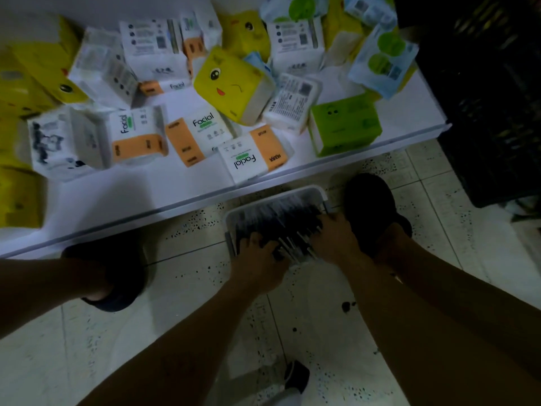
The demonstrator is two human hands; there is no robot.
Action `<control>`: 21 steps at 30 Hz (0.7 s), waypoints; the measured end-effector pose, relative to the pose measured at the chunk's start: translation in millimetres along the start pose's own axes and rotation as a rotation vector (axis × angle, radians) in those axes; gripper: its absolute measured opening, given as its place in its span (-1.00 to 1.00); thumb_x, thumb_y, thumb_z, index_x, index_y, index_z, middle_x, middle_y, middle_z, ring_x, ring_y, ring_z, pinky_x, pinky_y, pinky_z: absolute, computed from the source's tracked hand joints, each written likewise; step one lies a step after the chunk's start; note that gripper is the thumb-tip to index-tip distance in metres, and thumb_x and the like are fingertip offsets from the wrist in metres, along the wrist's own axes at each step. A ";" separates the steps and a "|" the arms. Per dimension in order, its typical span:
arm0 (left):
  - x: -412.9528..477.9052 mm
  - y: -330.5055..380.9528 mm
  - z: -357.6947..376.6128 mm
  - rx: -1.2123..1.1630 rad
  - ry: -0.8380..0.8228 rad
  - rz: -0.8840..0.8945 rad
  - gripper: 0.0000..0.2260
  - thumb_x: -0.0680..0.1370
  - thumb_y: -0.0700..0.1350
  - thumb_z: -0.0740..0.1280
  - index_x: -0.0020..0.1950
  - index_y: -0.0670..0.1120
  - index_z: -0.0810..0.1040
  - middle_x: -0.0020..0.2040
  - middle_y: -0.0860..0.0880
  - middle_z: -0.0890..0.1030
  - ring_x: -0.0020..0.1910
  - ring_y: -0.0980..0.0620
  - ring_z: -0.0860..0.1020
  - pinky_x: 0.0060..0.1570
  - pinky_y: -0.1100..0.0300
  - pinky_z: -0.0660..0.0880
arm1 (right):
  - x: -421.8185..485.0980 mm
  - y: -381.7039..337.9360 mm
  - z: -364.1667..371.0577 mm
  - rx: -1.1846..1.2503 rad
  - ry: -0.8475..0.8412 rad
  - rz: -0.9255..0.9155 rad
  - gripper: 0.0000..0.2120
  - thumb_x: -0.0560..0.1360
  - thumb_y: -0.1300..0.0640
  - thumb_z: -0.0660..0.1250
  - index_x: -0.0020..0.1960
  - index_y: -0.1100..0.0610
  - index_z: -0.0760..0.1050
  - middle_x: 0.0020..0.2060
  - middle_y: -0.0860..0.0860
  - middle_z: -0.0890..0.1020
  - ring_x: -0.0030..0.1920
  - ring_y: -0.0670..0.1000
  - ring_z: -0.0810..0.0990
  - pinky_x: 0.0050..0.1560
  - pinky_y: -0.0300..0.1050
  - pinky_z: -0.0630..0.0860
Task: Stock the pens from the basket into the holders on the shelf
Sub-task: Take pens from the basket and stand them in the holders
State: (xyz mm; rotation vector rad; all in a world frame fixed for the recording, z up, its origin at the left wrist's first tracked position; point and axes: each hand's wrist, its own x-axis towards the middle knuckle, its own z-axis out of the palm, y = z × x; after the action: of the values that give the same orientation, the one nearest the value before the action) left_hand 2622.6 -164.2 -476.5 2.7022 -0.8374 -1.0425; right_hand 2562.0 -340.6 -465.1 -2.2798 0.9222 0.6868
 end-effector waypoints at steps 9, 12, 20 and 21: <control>-8.7 -23.1 3.6 0.130 0.079 0.055 -0.34 0.44 0.43 0.15 0.49 0.23 0.17 0.50 0.01 0.10 0.50 -0.15 0.02 0.38 -0.33 0.05 | 12.7 -1.3 -0.7 -0.080 -0.072 0.091 -0.51 0.53 -0.07 0.22 0.39 0.14 0.35 0.40 0.19 0.32 0.40 0.23 0.22 0.38 0.11 0.24; -10.9 -29.4 8.9 -0.090 0.013 0.062 -0.29 0.42 0.37 0.29 0.51 0.19 0.18 0.53 0.03 0.03 0.51 -0.13 -0.03 0.40 -0.28 0.22 | 9.9 -3.5 -0.7 -0.084 -0.099 0.107 -0.45 0.49 -0.17 0.18 0.37 0.14 0.38 0.38 0.21 0.31 0.39 0.22 0.20 0.39 0.08 0.22; -34.2 -53.6 15.0 -0.140 -0.040 -0.017 -0.26 0.36 0.40 0.34 0.47 0.20 0.21 0.51 0.05 0.00 0.48 -0.15 -0.04 0.31 -0.25 0.36 | -14.0 -13.1 20.7 -0.047 -0.036 0.066 -0.56 0.56 -0.11 0.25 0.30 0.16 0.48 0.25 0.20 0.44 0.28 0.19 0.36 0.28 -0.03 0.39; -38.7 -57.9 15.2 -0.138 -0.047 -0.019 -0.26 0.37 0.39 0.35 0.47 0.19 0.21 0.50 0.04 0.01 0.48 -0.16 -0.03 0.30 -0.25 0.36 | -16.2 -15.7 23.6 -0.036 -0.041 0.077 -0.57 0.56 -0.09 0.26 0.30 0.16 0.49 0.25 0.20 0.43 0.28 0.20 0.37 0.27 -0.01 0.40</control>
State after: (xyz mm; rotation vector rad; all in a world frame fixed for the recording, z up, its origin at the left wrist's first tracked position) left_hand 2615.4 -93.6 -483.1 2.5859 -0.7198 -1.1283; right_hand 2557.8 -308.2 -466.3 -2.2626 0.9908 0.7859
